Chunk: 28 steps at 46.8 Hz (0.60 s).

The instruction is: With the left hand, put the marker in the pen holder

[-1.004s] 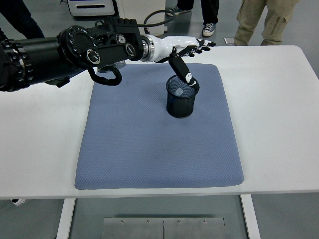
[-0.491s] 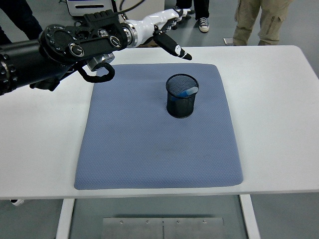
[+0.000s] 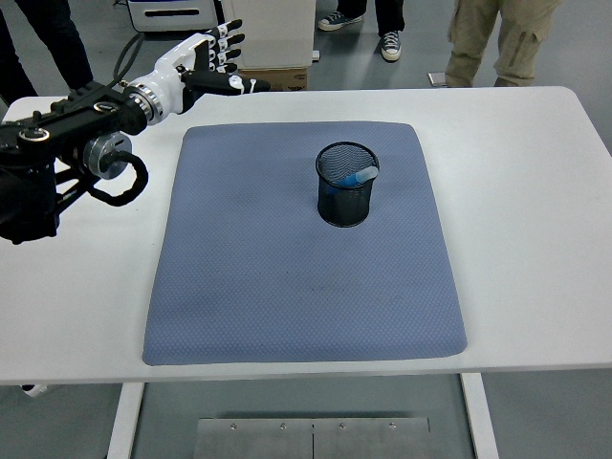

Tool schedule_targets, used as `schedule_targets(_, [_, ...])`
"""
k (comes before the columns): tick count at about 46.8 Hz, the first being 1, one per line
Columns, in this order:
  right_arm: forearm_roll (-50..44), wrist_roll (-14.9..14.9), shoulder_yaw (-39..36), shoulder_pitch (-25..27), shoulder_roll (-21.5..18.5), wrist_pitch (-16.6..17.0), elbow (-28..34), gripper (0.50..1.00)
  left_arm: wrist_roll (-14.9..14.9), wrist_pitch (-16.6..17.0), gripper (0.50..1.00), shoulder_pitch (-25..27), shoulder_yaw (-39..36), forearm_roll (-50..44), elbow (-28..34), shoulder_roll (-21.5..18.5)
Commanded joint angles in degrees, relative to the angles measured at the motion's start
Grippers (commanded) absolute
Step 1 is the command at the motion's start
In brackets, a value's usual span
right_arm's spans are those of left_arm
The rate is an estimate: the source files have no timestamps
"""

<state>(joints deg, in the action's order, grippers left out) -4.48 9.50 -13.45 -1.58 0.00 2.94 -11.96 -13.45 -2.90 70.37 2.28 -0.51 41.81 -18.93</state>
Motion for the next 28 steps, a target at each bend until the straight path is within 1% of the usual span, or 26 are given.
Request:
schedule_targets(1, [0.0,0.0,0.1,-0.1,0.0,0.0,0.0,1.0,0.0,-3.0,1.0,-2.6,3.5,-0.5,-0.2,-1.5])
schedule_targets(7, [0.0,0.0,0.0,0.0,0.0,0.0,0.0,1.0,0.0,-8.4,1.0,-6.5,11.3,-0.2,-1.1,-3.2])
schedule_targets(11, [0.0,0.0,0.0,0.0,0.0,0.0,0.0,1.0,0.1,-10.3,1.0,-8.5,14.5,-0.2,-1.1,-3.8])
schedule_targets(19, [0.0,0.0,0.0,0.0,0.0,0.0,0.0,1.0,0.0,-10.5,1.0,-11.6,17.0,-0.7,-1.4,-4.1])
schedule_targets(28, [0.0,0.0,0.1,0.0,0.0,0.0,0.0,1.0,0.0,-10.3,1.0,-14.6,20.6,-0.7,-3.3,-3.5])
